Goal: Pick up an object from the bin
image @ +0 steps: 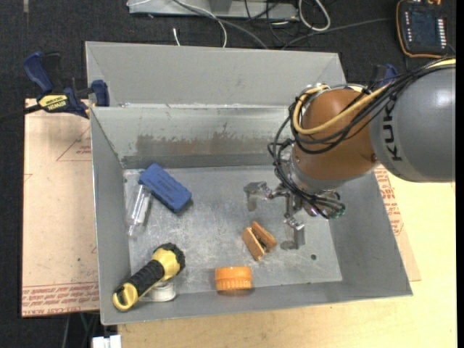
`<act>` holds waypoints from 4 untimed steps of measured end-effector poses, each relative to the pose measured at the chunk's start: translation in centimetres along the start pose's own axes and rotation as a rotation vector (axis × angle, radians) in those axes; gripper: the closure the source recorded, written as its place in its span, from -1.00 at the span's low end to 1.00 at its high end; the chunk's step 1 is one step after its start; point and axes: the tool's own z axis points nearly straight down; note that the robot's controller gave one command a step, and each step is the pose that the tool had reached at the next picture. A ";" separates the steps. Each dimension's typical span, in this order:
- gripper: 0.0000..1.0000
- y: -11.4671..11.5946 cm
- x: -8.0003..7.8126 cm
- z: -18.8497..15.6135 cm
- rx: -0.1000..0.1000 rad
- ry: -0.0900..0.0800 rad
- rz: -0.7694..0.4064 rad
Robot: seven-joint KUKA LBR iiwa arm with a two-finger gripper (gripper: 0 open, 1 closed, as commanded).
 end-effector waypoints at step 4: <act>1.00 1.5 2.4 5.1 -0.006 0.006 0.594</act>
Offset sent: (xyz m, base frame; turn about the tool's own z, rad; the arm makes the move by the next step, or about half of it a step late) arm -0.0197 0.0092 -0.0534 0.1724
